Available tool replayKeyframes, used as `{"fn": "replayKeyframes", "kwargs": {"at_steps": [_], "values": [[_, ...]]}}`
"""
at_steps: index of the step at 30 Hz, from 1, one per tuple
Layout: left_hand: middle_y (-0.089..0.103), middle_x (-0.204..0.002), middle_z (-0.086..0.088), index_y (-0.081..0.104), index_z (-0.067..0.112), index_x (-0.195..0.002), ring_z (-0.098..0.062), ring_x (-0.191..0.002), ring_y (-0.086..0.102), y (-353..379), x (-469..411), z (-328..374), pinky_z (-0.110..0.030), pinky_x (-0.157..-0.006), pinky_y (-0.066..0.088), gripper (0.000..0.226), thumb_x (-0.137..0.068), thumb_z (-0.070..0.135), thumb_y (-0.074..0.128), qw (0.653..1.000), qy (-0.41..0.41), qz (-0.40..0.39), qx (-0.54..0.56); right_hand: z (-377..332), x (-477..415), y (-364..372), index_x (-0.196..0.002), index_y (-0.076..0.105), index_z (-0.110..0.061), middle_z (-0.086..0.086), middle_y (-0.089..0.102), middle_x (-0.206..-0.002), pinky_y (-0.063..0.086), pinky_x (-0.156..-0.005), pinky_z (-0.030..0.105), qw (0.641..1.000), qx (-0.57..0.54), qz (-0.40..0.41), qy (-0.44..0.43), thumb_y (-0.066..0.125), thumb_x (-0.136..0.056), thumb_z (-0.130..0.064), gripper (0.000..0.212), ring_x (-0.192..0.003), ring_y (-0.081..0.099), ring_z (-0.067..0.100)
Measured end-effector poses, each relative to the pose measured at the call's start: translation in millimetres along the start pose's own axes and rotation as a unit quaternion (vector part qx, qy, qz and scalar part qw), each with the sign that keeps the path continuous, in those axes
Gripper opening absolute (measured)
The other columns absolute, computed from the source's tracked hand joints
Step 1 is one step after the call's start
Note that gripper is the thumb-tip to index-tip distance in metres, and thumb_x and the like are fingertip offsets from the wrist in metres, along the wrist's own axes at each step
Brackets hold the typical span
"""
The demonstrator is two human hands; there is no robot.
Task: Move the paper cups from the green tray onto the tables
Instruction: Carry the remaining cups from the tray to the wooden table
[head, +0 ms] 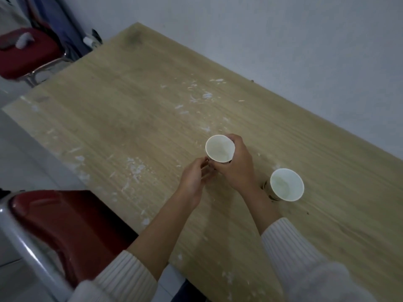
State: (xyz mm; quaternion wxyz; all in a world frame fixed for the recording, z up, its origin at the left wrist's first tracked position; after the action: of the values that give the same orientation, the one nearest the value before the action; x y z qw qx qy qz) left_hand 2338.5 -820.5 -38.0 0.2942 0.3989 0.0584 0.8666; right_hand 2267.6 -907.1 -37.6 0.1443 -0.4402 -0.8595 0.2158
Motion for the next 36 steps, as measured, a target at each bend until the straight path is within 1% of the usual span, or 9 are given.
{"fn": "replayKeyframes", "kwargs": {"at_steps": [8,13,16,18,20,22,28,33,36], "values": [[0.067,-0.071,-0.003,0.066,0.01,-0.081,-0.014,-0.071,0.06,-3,3,-13,-0.027,-0.071,0.048,0.026,-0.092,0.009,0.043,1.0,-0.008,0.003,-0.03,-1,6,1,-0.141,0.035,-0.017,0.005,0.045,-0.141,0.033,-0.095,0.022,0.999,0.001,-0.028,0.019,0.084,-0.067,-0.018,0.088,-0.127,0.045,0.019],[0.063,-0.059,0.002,0.061,0.012,-0.077,-0.008,-0.052,0.059,5,21,-27,-0.021,-0.055,0.047,0.026,-0.094,0.011,0.042,0.998,-0.042,0.007,-0.053,-15,32,-15,-0.144,0.03,-0.017,-0.006,0.038,-0.136,0.022,-0.09,-0.004,1.0,-0.016,0.001,0.01,0.077,-0.072,-0.009,0.087,-0.122,0.036,0.003],[0.062,-0.062,0.001,0.06,0.013,-0.077,-0.01,-0.056,0.059,13,36,-33,-0.023,-0.054,0.045,0.023,-0.093,0.012,0.043,0.996,-0.026,-0.009,-0.089,-25,60,-31,-0.137,0.042,-0.018,-0.006,0.048,-0.132,0.038,-0.103,0.016,0.998,-0.053,0.028,-0.018,0.069,-0.075,-0.004,0.069,-0.121,0.047,0.005],[0.067,-0.076,-0.008,0.064,0.007,-0.088,-0.017,-0.069,0.062,20,46,-38,-0.026,-0.062,0.047,0.021,-0.092,0.015,0.046,0.992,0.0,-0.016,-0.128,-28,81,-49,-0.126,0.053,-0.02,-0.007,0.059,-0.116,0.052,-0.088,0.027,0.994,-0.079,0.062,-0.032,0.065,-0.077,-0.001,0.053,-0.106,0.059,0.005],[0.064,-0.079,-0.011,0.064,0.002,-0.1,-0.019,-0.07,0.059,33,59,-44,-0.025,-0.063,0.046,0.024,-0.092,0.015,0.045,0.986,0.044,-0.023,-0.162,-26,102,-72,-0.112,0.061,-0.021,-0.015,0.063,-0.096,0.052,-0.069,0.02,0.99,-0.084,0.109,-0.04,0.065,-0.081,-0.003,0.036,-0.085,0.063,0.004],[0.053,-0.067,-0.005,0.061,0.003,-0.094,-0.012,-0.059,0.05,50,81,-51,-0.018,-0.056,0.043,0.019,-0.093,0.005,0.042,0.98,0.106,-0.031,-0.166,-16,127,-98,-0.097,0.066,-0.023,-0.017,0.063,-0.077,0.046,-0.06,0.016,0.982,-0.083,0.165,-0.032,0.066,-0.083,-0.007,0.022,-0.068,0.06,0.003],[0.047,-0.063,0.001,0.059,0.003,-0.089,0.002,-0.051,0.045,100,165,-111,-0.014,-0.054,0.041,0.017,-0.093,-0.003,0.043,0.945,0.192,-0.163,-0.207,19,222,-177,-0.078,0.061,-0.033,-0.011,0.06,-0.063,0.054,-0.058,0.044,0.958,-0.063,0.281,0.014,0.067,-0.087,-0.014,0.022,-0.057,0.056,0.009],[0.052,-0.069,0.0,0.06,0.011,-0.083,-0.003,-0.057,0.049,135,234,-181,-0.019,-0.06,0.043,0.022,-0.091,-0.002,0.045,0.907,0.182,-0.27,-0.267,46,321,-229,-0.076,0.06,-0.032,-0.005,0.061,-0.062,0.052,-0.057,0.046,0.926,-0.033,0.372,0.053,0.065,-0.087,-0.015,0.021,-0.055,0.057,0.018],[0.052,-0.068,-0.001,0.059,0.011,-0.081,-0.005,-0.056,0.049,145,282,-222,-0.018,-0.057,0.042,0.023,-0.091,-0.004,0.044,0.887,0.18,-0.315,-0.285,62,389,-250,-0.076,0.06,-0.028,0.0,0.06,-0.06,0.051,-0.054,0.034,0.909,-0.024,0.409,0.079,0.065,-0.088,-0.016,0.017,-0.055,0.056,0.018]]}}
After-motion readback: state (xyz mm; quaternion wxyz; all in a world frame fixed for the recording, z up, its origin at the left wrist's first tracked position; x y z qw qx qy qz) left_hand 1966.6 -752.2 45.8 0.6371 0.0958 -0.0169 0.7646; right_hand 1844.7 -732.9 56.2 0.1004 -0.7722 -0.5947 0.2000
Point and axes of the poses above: each hand's wrist, its own x-axis away from the middle knuckle, its own y-axis out of the palm, z = x × y, the point moved 1 cm from there along -x, towards the middle knuckle
